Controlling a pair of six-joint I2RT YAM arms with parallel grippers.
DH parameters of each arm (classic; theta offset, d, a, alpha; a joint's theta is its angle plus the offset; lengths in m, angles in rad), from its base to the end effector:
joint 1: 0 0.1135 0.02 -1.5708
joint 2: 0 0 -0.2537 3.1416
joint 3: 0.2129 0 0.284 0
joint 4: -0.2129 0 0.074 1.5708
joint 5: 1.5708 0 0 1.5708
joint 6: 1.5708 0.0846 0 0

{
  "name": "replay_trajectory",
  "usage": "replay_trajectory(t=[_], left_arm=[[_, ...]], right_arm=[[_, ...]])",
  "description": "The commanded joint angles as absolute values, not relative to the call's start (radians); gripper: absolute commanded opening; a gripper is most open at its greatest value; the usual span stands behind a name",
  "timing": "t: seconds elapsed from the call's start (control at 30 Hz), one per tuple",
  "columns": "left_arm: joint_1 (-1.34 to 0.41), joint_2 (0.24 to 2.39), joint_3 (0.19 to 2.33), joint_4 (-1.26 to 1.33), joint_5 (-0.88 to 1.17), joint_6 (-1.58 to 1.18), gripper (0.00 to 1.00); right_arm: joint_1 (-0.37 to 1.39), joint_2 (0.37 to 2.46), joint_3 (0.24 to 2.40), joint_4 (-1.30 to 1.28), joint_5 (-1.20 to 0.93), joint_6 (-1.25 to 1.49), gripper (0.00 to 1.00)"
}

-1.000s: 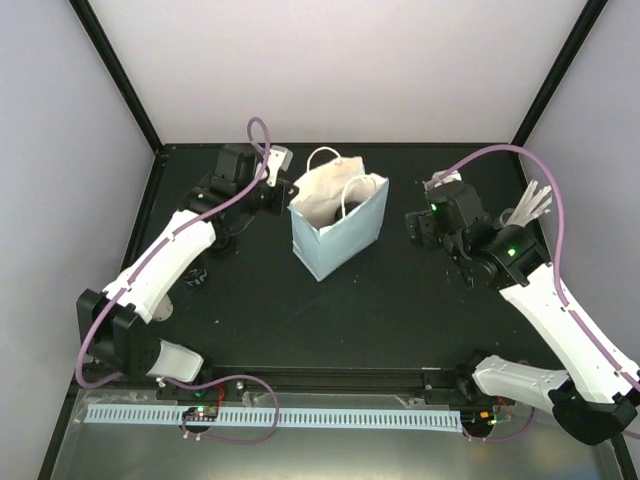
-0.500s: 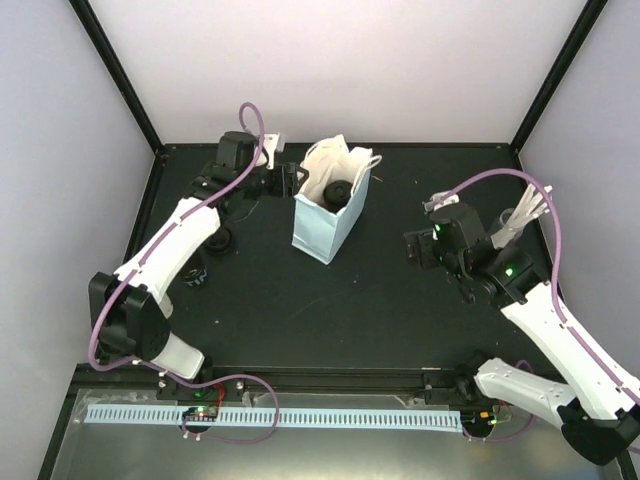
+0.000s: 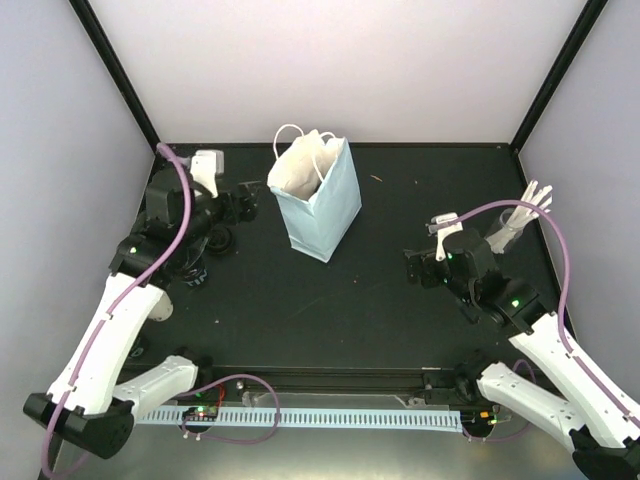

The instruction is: Pack the takeout coffee

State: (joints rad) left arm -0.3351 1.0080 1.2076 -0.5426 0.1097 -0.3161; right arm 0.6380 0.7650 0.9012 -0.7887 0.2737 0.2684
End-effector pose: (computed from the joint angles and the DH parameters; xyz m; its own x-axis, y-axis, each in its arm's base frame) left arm 0.2743 -0.1053 0.3888 -0.4338 -0.1761 -0.8836 0.3045 0.8943 -0.3277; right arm 0.1963 0.1170 0.2920 -0.5766 -0.1097 -0.8096 -0.2572 0.9649 0.0525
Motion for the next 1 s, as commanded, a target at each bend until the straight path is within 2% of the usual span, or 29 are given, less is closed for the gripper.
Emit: replay_trajectory(t=[0.0, 0.23, 0.33, 0.4, 0.5, 0.63, 0.7, 0.77, 0.97], left_arm=[[-0.308, 0.963, 1.194, -0.853, -0.143, -0.400, 0.99], [-0.302, 0.831, 1.051, -1.016, -0.224, -0.550, 0.99], [-0.286, 0.804, 1.040, -1.086, -0.324, -0.596, 0.79], [-0.273, 0.798, 1.068, -1.159, -0.426, -0.653, 0.75], [-0.221, 0.796, 1.098, -1.218, -0.484, -0.693, 0.74], [-0.117, 0.824, 1.097, -1.231, -0.444, -0.684, 0.72], [-0.077, 0.850, 1.114, -1.287, -0.485, -0.726, 0.68], [-0.058, 0.863, 1.121, -1.328, -0.562, -0.770, 0.67], [0.062, 0.858, 1.065, -1.245, -0.537, -0.696, 0.67]], right_arm=[[0.633, 0.744, 0.875, -0.710, 0.232, 0.278, 1.00], [0.633, 0.739, 0.859, -0.684, 0.190, 0.284, 1.00], [0.632, 0.733, 0.858, -0.680, 0.168, 0.279, 1.00], [0.633, 0.727, 0.856, -0.681, 0.156, 0.277, 1.00], [0.633, 0.714, 0.849, -0.678, 0.128, 0.277, 1.00], [0.633, 0.691, 0.837, -0.666, 0.095, 0.278, 1.00], [0.634, 0.681, 0.835, -0.666, 0.079, 0.278, 1.00], [0.633, 0.672, 0.837, -0.667, 0.076, 0.272, 1.00], [0.633, 0.652, 0.845, -0.674, 0.071, 0.263, 1.00]])
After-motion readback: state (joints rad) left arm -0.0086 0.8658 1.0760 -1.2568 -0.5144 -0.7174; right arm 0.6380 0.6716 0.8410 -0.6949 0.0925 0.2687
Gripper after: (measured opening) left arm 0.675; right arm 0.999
